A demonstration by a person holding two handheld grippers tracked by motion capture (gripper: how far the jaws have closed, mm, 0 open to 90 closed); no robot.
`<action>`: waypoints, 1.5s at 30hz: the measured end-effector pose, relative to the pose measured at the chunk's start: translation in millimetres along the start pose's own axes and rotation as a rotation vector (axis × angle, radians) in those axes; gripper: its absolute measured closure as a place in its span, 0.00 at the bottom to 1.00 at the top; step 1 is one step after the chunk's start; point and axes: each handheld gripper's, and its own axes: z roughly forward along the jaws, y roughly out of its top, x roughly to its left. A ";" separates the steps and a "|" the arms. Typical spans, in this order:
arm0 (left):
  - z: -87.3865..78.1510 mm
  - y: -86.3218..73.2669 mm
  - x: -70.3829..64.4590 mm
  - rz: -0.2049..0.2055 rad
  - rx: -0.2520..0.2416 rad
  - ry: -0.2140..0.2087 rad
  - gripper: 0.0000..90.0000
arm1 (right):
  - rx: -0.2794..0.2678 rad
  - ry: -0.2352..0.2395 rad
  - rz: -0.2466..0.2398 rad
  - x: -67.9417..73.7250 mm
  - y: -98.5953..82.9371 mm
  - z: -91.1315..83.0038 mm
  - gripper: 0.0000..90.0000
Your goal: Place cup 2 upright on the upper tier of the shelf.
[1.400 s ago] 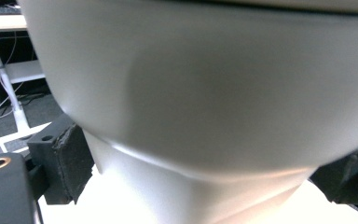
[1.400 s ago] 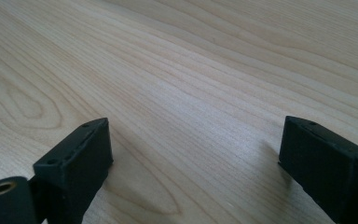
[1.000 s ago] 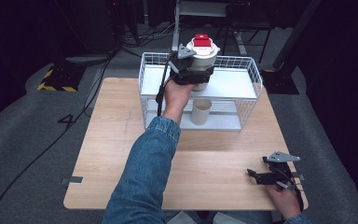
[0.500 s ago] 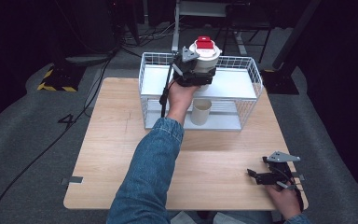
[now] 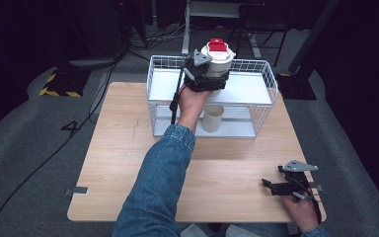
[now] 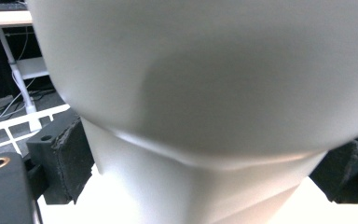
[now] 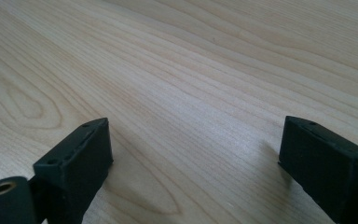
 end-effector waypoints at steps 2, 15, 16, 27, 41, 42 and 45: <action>-0.2 0.5 0.4 0.002 0.005 -0.002 0.10 | -0.001 -0.001 0.001 0.1 0.0 0.1 0.11; -1.1 1.5 2.2 0.004 -0.003 -0.006 0.05 | -0.001 0.000 0.001 0.1 0.0 0.1 0.11; -1.5 1.4 2.6 -0.006 -0.005 -0.005 0.03 | 0.000 0.000 0.000 0.0 0.0 0.0 0.11; -17.7 1.2 4.7 -0.005 -0.002 -0.032 0.00 | -0.001 0.000 0.001 0.1 0.0 0.0 0.11; -56.9 1.8 -3.2 0.014 -0.028 -0.070 0.00 | 0.002 0.002 -0.003 -0.2 0.1 0.0 0.11; -59.5 1.4 -3.5 0.017 -0.027 -0.071 0.00 | 0.002 0.002 -0.003 -0.2 0.1 0.1 0.11; -68.6 -0.8 -4.5 0.016 -0.032 -0.078 0.00 | 0.002 0.002 -0.002 -0.2 0.1 0.1 0.11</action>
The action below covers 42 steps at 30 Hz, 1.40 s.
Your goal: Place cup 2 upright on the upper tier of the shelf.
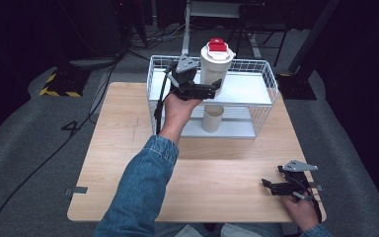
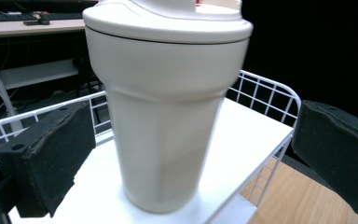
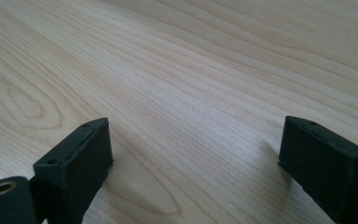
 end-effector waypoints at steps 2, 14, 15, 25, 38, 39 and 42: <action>-6.5 -1.1 -1.0 -0.004 -0.004 -0.001 0.00 | 0.000 0.000 0.000 0.0 0.0 0.0 0.11; -42.5 -7.0 -12.0 0.019 0.002 -0.016 0.00 | 0.000 0.000 0.000 0.0 0.0 0.0 0.11; -44.9 -7.7 -13.3 0.021 -0.004 -0.018 0.00 | 0.000 0.000 0.000 0.0 0.0 0.0 0.11; -71.6 -17.2 -24.6 0.036 0.003 -0.021 0.00 | 0.001 0.005 -0.007 -0.4 0.2 0.2 0.11; -108.8 -35.5 -29.6 0.060 0.034 -0.017 0.00 | 0.000 0.004 -0.008 -0.5 0.2 0.2 0.11; -111.0 -37.5 -29.9 0.058 0.036 -0.019 0.00 | 0.000 0.005 -0.008 -0.5 0.2 0.2 0.11; -115.3 -42.1 -30.5 0.050 0.033 -0.021 0.00 | 0.000 0.004 -0.008 -0.5 0.2 0.2 0.11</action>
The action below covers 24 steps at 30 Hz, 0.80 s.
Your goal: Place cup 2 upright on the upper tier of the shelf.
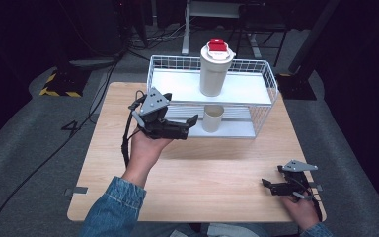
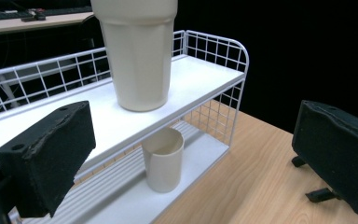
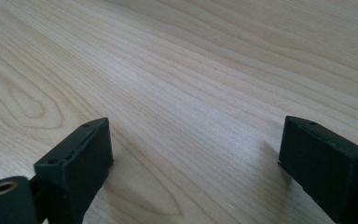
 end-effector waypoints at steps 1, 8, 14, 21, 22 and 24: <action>-3.9 -5.7 -1.1 -0.003 0.005 0.002 0.00 | 0.000 0.000 0.000 0.0 0.0 0.0 0.11; -13.5 -25.9 -3.9 -0.007 0.040 0.013 0.00 | 0.000 0.000 0.000 0.0 0.0 0.0 0.11; -21.1 -43.7 -2.8 -0.018 0.078 0.032 0.00 | 0.000 0.000 0.000 0.0 0.0 0.0 0.11; -26.0 -62.7 -0.6 -0.042 0.105 0.040 0.00 | 0.000 0.000 0.000 0.0 0.0 0.0 0.11; -27.1 -69.2 0.3 -0.053 0.112 0.039 0.00 | 0.000 0.000 0.000 0.0 0.0 0.0 0.11; -27.9 -75.7 0.6 -0.066 0.121 0.040 0.00 | 0.000 0.000 0.000 0.0 0.0 0.0 0.11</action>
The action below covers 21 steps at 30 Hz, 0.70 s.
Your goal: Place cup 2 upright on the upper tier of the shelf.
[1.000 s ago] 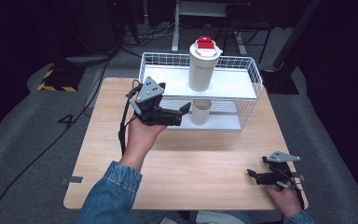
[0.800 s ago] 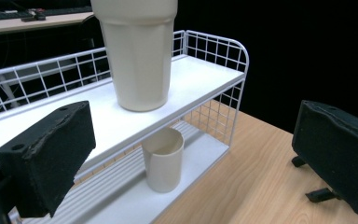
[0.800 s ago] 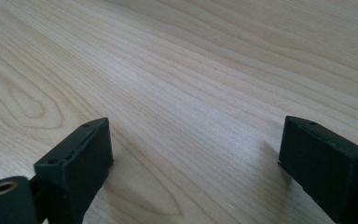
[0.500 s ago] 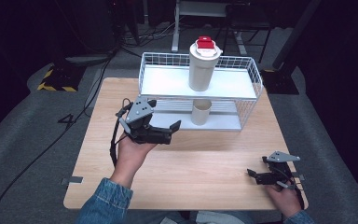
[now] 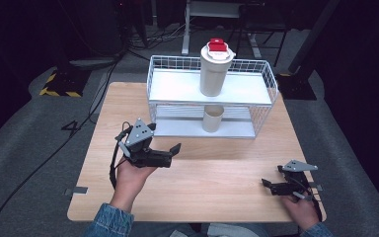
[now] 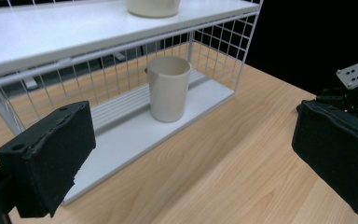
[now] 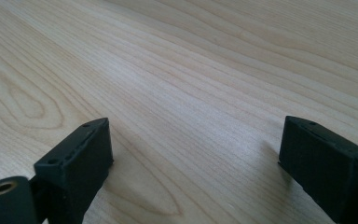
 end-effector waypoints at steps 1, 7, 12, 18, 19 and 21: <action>-0.1 -3.1 1.0 0.008 0.007 0.004 0.00 | 0.000 0.000 0.000 0.0 0.0 0.0 0.11; 1.7 -21.9 2.2 -0.006 0.048 0.016 0.00 | 0.000 0.000 0.000 0.0 0.0 0.0 0.11; 3.2 -34.1 2.2 -0.006 0.077 0.027 0.00 | 0.000 0.000 0.000 0.0 0.0 0.0 0.11; 6.4 -56.3 4.0 -0.042 0.114 0.025 0.00 | 0.000 0.000 0.000 0.0 0.0 0.0 0.11; 7.0 -59.6 4.7 -0.048 0.119 0.023 0.00 | 0.000 0.000 0.000 0.0 0.0 0.0 0.11; 8.1 -66.0 6.3 -0.054 0.130 0.023 0.00 | 0.001 0.000 0.001 0.1 0.0 0.0 0.11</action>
